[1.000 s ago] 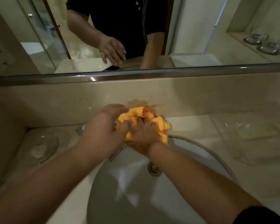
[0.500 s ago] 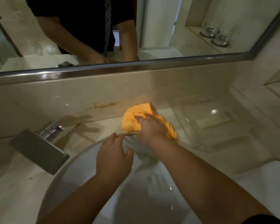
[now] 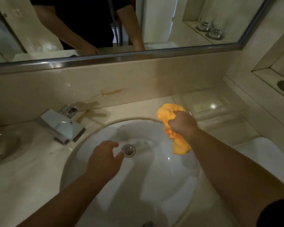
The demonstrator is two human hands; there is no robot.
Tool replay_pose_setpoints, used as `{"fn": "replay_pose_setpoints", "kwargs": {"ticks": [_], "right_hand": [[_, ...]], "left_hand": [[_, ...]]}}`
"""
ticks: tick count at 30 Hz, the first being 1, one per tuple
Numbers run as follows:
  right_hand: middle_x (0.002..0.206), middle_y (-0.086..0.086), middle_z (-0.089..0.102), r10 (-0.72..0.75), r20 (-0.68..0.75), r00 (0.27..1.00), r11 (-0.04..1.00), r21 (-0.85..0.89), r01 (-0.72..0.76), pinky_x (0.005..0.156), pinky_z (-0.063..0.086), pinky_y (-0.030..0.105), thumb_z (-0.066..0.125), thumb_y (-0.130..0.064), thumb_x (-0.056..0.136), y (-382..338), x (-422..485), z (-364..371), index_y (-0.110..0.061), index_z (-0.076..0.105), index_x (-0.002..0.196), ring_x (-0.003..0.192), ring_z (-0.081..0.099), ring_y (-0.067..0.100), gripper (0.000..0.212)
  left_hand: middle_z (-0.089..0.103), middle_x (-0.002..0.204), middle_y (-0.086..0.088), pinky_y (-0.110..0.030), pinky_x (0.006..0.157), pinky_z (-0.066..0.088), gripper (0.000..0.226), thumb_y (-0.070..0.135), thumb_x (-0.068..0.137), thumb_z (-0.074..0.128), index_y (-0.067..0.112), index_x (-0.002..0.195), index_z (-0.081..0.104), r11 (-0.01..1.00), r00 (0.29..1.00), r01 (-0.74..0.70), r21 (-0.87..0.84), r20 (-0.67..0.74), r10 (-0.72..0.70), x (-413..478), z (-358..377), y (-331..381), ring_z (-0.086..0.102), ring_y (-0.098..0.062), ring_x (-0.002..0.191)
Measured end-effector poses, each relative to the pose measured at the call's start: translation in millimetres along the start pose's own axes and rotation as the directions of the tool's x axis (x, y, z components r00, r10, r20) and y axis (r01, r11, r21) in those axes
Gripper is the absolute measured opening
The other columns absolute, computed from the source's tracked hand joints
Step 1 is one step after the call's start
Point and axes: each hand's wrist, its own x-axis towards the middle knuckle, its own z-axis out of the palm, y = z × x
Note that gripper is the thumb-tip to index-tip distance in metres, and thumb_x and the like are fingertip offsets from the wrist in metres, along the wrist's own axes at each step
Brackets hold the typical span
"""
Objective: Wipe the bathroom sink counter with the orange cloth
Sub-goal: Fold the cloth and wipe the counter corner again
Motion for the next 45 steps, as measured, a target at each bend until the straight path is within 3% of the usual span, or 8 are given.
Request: {"fn": "replay_pose_setpoints", "kwargs": {"ticks": [8, 15, 21, 28, 32, 35, 39, 45], "right_hand": [[0.086, 0.005, 0.067, -0.109, -0.018, 0.994, 0.912, 0.396, 0.107, 0.065, 0.042, 0.026, 0.067, -0.013, 0.074, 1.8, -101.8, -26.4, -0.016, 0.071, 0.093, 0.081, 0.061, 0.018, 0.020], [0.095, 0.000, 0.066, -0.313, 0.109, 0.943, 0.917, 0.293, 0.271, 0.071, 0.043, 0.020, 0.069, -0.011, 0.079, 17.9, -202.3, -76.6, -0.016, 0.070, 0.102, 0.090, 0.058, 0.014, 0.024], [0.095, -0.012, 0.064, -0.329, 0.262, 0.907, 0.923, 0.291, 0.251, 0.071, 0.041, 0.017, 0.064, -0.018, 0.083, 48.6, -258.7, -99.4, -0.027, 0.066, 0.105, 0.088, 0.057, 0.002, 0.023], [0.107, -0.006, 0.062, -0.364, 0.289, 0.886, 0.924, 0.233, 0.303, 0.078, 0.040, 0.013, 0.062, -0.024, 0.086, 76.9, -264.2, -116.4, -0.025, 0.062, 0.117, 0.108, 0.057, 0.017, 0.030], [0.145, -0.005, 0.039, -0.279, 0.318, 0.906, 0.952, 0.218, 0.216, 0.096, 0.035, 0.026, 0.071, -0.050, 0.069, 106.8, -257.2, -131.5, -0.034, 0.023, 0.145, 0.131, 0.039, 0.018, 0.091], [0.144, -0.009, 0.038, -0.313, 0.242, 0.918, 0.907, 0.364, 0.213, 0.102, 0.036, 0.033, 0.084, -0.056, 0.044, 122.9, -263.6, -122.8, -0.036, 0.006, 0.147, 0.128, 0.041, 0.014, 0.130], [0.108, -0.012, 0.050, -0.209, -0.097, 0.973, 0.857, 0.461, 0.230, 0.083, 0.037, 0.024, 0.083, -0.025, 0.062, 133.5, -256.6, -100.2, -0.024, 0.038, 0.132, 0.107, 0.054, 0.015, 0.083], [0.095, 0.003, 0.062, -0.385, -0.225, 0.895, 0.923, -0.062, 0.381, 0.068, 0.036, 0.030, 0.061, -0.029, 0.079, 125.5, -266.7, -120.8, -0.018, 0.049, 0.111, 0.091, 0.059, 0.029, 0.036]], "left_hand": [[0.055, 0.131, -0.009, -0.028, 0.101, 0.035, 0.041, 0.025, 0.085, 0.061, 0.011, 0.123, 0.056, 0.998, 0.998, -0.060, -0.005, 0.028, 0.060, -53.4, -33.0, -44.9, 0.055, -0.027, 0.114], [0.041, 0.145, -0.002, -0.024, 0.105, 0.027, 0.068, 0.031, 0.080, 0.067, 0.017, 0.139, 0.037, 0.900, 0.906, -0.424, -0.103, -0.049, 0.421, -91.4, -46.0, -7.9, 0.038, -0.020, 0.133], [0.015, 0.157, 0.003, -0.032, 0.115, 0.019, 0.110, 0.042, 0.065, 0.079, 0.025, 0.147, 0.009, 0.792, 0.767, -0.581, -0.190, 0.198, 0.610, -125.5, -18.3, 43.5, 0.017, -0.017, 0.142], [0.071, 0.092, -0.008, -0.032, 0.076, 0.049, 0.029, 0.031, 0.076, 0.064, 0.009, 0.094, 0.070, 0.747, 0.653, -0.649, -0.148, 0.396, 0.646, -139.2, -4.2, 100.5, 0.063, -0.023, 0.088], [0.065, 0.079, -0.001, -0.023, 0.065, 0.044, 0.019, 0.023, 0.079, 0.066, 0.006, 0.088, 0.067, 0.781, 0.721, -0.605, -0.154, 0.310, 0.620, -137.0, 1.3, 137.4, 0.059, -0.017, 0.079], [0.058, 0.070, 0.000, -0.021, 0.058, 0.041, 0.020, 0.027, 0.077, 0.068, 0.007, 0.080, 0.063, 0.765, 0.728, -0.628, -0.142, 0.242, 0.642, -139.8, 1.4, 168.0, 0.052, -0.014, 0.067], [0.056, 0.078, -0.007, -0.016, 0.052, 0.032, 0.028, 0.030, 0.077, 0.069, 0.004, 0.086, 0.063, 0.745, 0.741, -0.666, -0.034, 0.088, 0.666, -144.1, 3.7, 193.8, 0.049, -0.018, 0.070], [0.063, 0.086, 0.001, 0.000, 0.061, 0.037, 0.023, 0.011, 0.071, 0.075, 0.005, 0.091, 0.067, 0.781, 0.794, -0.589, -0.208, 0.029, 0.607, -148.6, -1.9, 177.8, 0.057, 0.010, 0.071]]}}
